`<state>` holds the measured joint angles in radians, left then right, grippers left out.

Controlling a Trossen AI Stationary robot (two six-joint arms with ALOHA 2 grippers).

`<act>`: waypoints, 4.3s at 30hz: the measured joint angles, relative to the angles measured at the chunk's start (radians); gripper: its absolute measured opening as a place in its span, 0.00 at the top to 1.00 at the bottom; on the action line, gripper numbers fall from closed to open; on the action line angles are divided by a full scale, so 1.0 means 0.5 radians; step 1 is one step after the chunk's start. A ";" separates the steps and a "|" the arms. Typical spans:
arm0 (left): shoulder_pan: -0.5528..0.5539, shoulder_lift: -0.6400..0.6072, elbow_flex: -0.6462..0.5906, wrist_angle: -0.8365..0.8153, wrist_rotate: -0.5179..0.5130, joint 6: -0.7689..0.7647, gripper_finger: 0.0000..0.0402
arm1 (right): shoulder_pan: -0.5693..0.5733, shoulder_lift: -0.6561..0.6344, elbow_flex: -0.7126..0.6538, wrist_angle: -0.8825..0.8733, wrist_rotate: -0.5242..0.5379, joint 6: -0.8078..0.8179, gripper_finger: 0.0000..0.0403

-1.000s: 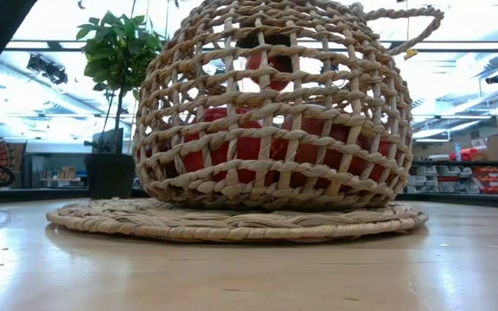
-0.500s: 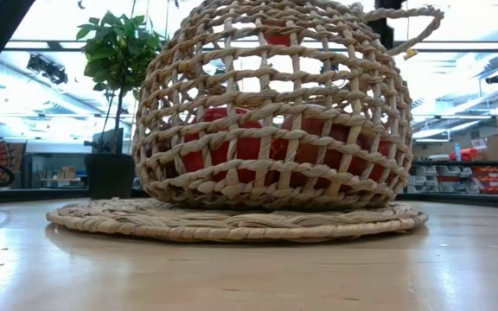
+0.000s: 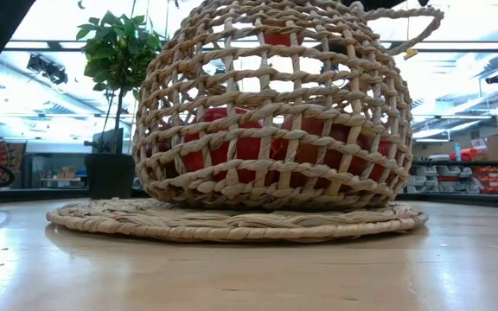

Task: Build produce basket
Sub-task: Put the red apple into the brown basket, then put the red grapes into the brown basket

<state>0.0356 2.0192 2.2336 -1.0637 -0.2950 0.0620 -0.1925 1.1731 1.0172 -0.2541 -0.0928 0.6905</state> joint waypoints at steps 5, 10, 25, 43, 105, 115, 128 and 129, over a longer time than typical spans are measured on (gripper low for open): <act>-0.008 0.007 -0.004 -0.017 0.003 -0.076 0.12 | -0.006 0.064 0.001 0.021 0.021 0.037 0.13; -0.024 0.006 -0.001 -0.012 -0.006 -0.120 0.12 | -0.053 0.013 -0.002 0.018 -0.040 -0.016 0.13; -0.027 -0.007 0.009 -0.050 0.010 -0.207 0.12 | -0.110 -0.135 -0.011 0.122 -0.239 -0.050 0.13; -0.028 0.005 0.000 0.112 0.006 0.085 0.12 | -0.054 0.067 0.002 0.166 -0.188 -0.066 0.13; -0.081 -0.007 0.006 0.251 -0.143 0.132 0.03 | -0.112 0.128 -0.012 0.304 -0.393 0.077 0.02; -0.103 -0.018 0.006 0.242 -0.378 0.282 0.03 | -0.137 0.160 -0.010 0.357 -0.548 0.112 0.01; -0.157 -0.018 0.006 0.256 -0.496 0.361 0.03 | -0.331 -0.067 -0.010 0.383 -0.610 0.103 0.01; -0.160 -0.018 0.006 0.261 -0.495 0.359 0.03 | -0.343 -0.081 -0.010 0.383 -0.610 0.076 0.01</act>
<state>-0.0444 2.0102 2.2368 -0.9329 -0.5426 0.2415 -0.3638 1.1327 1.0125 -0.0629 -0.3977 0.7287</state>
